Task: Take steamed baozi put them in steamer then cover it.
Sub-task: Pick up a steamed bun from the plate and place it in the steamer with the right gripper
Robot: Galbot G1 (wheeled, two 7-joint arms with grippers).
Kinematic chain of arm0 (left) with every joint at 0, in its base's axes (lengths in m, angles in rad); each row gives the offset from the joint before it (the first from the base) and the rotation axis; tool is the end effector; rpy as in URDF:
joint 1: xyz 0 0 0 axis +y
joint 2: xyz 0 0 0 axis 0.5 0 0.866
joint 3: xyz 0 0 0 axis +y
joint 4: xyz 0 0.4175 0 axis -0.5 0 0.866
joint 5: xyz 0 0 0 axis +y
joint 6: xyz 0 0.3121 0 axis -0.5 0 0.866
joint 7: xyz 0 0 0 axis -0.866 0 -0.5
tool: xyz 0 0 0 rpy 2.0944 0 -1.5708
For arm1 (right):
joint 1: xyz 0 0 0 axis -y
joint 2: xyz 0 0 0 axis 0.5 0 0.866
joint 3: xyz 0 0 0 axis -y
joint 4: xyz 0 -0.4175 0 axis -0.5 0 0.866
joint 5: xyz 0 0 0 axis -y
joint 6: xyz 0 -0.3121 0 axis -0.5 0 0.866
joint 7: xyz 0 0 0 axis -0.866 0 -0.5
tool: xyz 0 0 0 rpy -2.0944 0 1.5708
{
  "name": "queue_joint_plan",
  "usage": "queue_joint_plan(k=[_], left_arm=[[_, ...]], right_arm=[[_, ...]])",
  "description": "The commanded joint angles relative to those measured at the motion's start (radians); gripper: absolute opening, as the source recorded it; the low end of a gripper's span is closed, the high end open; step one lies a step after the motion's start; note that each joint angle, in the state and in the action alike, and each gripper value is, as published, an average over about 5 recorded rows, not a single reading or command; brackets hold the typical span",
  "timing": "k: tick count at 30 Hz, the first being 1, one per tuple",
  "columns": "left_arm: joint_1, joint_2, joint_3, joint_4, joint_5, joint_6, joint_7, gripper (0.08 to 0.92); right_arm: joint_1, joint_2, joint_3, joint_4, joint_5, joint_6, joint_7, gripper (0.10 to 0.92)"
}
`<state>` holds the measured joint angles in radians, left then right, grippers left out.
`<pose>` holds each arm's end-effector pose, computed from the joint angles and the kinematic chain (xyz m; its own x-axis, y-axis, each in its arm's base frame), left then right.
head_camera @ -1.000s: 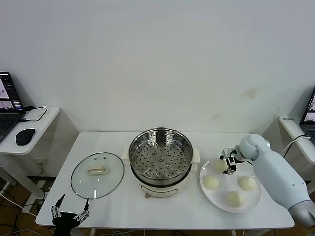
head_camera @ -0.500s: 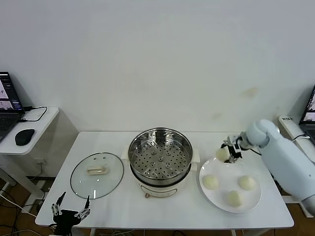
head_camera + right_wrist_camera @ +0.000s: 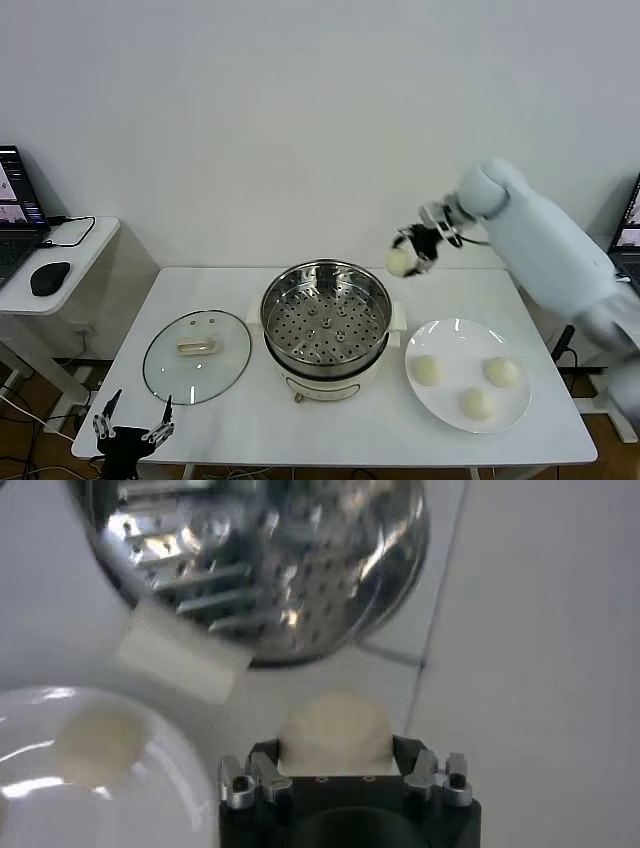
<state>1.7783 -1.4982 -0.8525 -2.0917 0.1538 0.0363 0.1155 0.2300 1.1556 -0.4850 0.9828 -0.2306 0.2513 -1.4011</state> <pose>0.0204 0.1062 -0.3610 -0.9585 -0.1512 0.2418 -0.0486 0.9221 0.3838 0.6422 -0.0372 -0.0496 -0.1923 -0.4004 0.8959 -0.7220 -0.5606 -0.4055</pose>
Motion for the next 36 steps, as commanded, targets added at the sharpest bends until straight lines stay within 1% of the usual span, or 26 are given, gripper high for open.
queue_joint_plan(k=[1, 7, 13, 18, 22, 27, 30, 36], left_arm=[[0.000, -0.001, -0.003, 0.002, 0.000, 0.000, -0.003, 0.823], [-0.006, -0.003, -0.011, 0.016, -0.001, 0.000, -0.006, 0.823], [-0.006, -0.010, -0.009, 0.020, -0.001, 0.002, -0.005, 0.823], [-0.004, -0.012, -0.009, 0.020, 0.005, 0.003, -0.005, 0.823], [0.002, -0.012, -0.007, 0.020, 0.006, 0.004, -0.003, 0.823], [0.011, -0.013, -0.002, 0.017, 0.005, 0.007, 0.006, 0.823], [0.018, -0.014, 0.000, 0.013, 0.004, 0.007, 0.009, 0.823], [0.022, -0.015, 0.000, 0.015, 0.004, 0.007, 0.011, 0.823]], right_arm=[[0.141, 0.187, -0.084, -0.142, 0.045, 0.231, -0.046, 0.687], [0.113, 0.215, -0.124, -0.049, -0.101, 0.344, -0.064, 0.687], [0.075, 0.214, -0.130, 0.052, -0.293, 0.412, -0.026, 0.687], [0.050, 0.202, -0.167, 0.114, -0.337, 0.437, -0.016, 0.687], [0.031, 0.197, -0.200, 0.123, -0.345, 0.449, -0.014, 0.688], [-0.003, 0.204, -0.190, 0.137, -0.412, 0.467, 0.004, 0.688], [-0.024, 0.209, -0.180, 0.131, -0.445, 0.467, 0.020, 0.687], [-0.066, 0.241, -0.150, 0.065, -0.487, 0.476, 0.039, 0.687]])
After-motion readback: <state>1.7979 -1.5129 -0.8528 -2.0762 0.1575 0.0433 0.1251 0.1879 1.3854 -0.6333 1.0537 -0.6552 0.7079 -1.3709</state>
